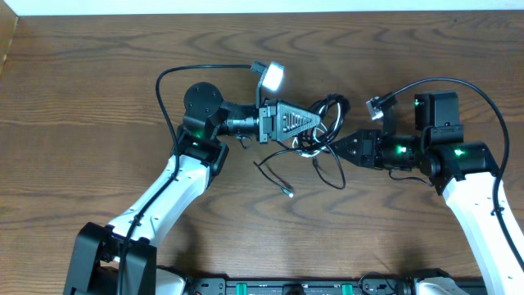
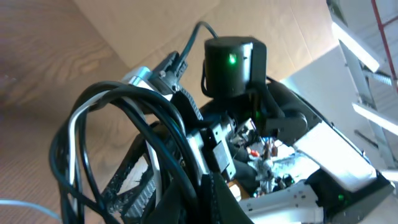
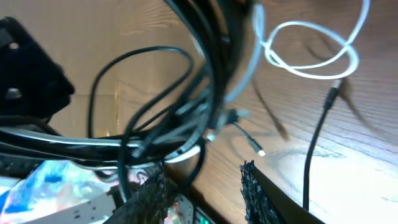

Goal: Untangle cables

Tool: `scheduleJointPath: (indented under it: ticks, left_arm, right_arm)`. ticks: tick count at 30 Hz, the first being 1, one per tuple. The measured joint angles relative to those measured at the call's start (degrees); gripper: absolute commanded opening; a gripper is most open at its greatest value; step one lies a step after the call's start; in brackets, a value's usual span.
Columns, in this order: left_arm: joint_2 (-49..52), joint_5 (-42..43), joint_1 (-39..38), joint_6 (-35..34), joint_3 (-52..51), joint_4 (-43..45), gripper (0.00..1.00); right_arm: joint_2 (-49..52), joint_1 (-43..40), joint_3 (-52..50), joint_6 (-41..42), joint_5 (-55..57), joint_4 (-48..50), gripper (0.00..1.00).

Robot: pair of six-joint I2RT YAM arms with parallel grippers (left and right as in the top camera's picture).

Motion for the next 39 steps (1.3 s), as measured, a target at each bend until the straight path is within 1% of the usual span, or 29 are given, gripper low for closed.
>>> scheduleJointPath:
  ticks: [6,14,21,23,24,28,30,32,35,39]
  left_arm:
    - [0.00,-1.53,0.00,-2.36,0.00,0.02,0.08]
    - [0.00,-4.79,0.00,-6.73,0.00,1.64,0.08]
    - [0.00,-7.52,-0.11,-11.10,0.00,1.86,0.08]
    - [0.00,-7.91,-0.11,-12.61,-0.02,3.54,0.08]
    - [0.00,-8.13,-0.11,-14.14,-0.04,5.86,0.08]
    - [0.04,-8.96,-0.17,-20.26,-0.26,19.87,0.08]
    - [-0.13,-9.73,-0.22,-23.61,-0.22,25.49,0.08]
    - [-0.22,-10.49,-0.22,-26.38,-0.24,28.09,0.08]
    - [-0.22,-10.88,-0.22,-29.42,-0.22,29.00,0.08]
    - [-0.22,-10.19,-0.22,-30.93,-0.24,29.90,0.08]
  right_arm:
    - [-0.02,0.00,0.00,2.97,5.77,0.81,0.39]
    - [0.00,0.02,-0.02,6.12,7.52,2.47,0.41]
    - [0.00,3.13,-0.15,11.74,8.15,9.55,0.43]
    - [0.00,4.46,-0.15,13.81,9.11,10.78,0.44]
    - [0.00,5.09,-0.15,14.82,10.08,10.86,0.44]
    - [0.72,7.19,-0.17,17.55,12.96,11.28,0.44]
    - [2.03,8.52,-0.20,18.27,13.44,12.48,0.44]
    - [3.39,9.64,-0.22,18.73,14.01,14.36,0.44]
    - [4.37,10.16,-0.22,19.12,16.24,16.37,0.43]
    - [4.39,9.33,-0.22,18.10,19.32,17.20,0.41]
